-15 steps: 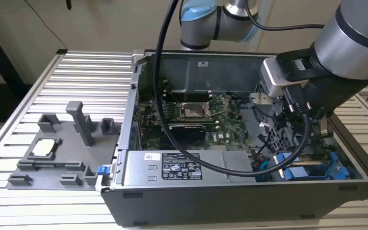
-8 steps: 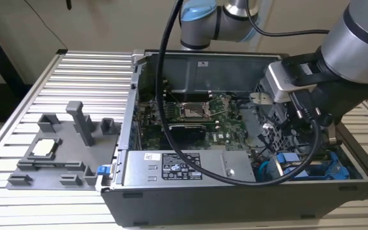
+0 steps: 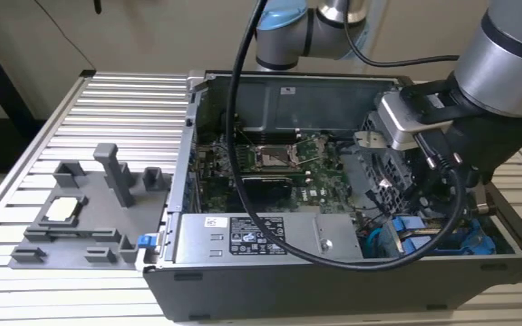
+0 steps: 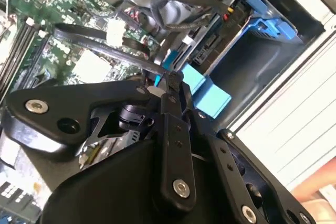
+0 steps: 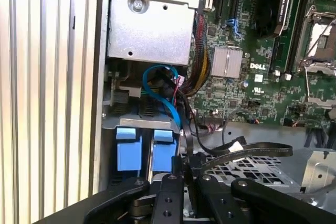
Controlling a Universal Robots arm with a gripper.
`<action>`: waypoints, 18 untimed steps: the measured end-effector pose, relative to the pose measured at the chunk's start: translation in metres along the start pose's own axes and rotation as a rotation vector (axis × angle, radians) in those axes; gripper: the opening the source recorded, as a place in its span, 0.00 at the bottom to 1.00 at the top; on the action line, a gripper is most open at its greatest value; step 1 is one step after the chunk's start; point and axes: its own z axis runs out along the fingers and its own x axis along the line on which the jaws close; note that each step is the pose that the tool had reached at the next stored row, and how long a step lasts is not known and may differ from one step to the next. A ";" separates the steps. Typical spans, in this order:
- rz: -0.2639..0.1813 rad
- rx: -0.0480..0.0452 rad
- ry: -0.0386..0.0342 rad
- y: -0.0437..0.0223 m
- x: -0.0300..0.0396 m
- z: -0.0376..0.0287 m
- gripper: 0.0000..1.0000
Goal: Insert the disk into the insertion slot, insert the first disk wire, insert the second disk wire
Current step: 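Insert the second disk wire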
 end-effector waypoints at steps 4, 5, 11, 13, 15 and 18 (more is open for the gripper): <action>-0.004 -0.0037 0.0393 0.0000 -0.0003 0.0000 0.16; -0.005 -0.0055 0.0568 0.0000 -0.0002 0.0002 0.16; -0.007 -0.0079 0.0841 -0.0005 -0.0002 0.0002 0.16; -0.007 -0.0079 0.0840 -0.0035 0.0003 0.0006 0.16; -0.007 -0.0080 0.0841 -0.0089 0.0013 0.0011 0.16; -0.007 -0.0079 0.0840 -0.0182 0.0034 0.0028 0.16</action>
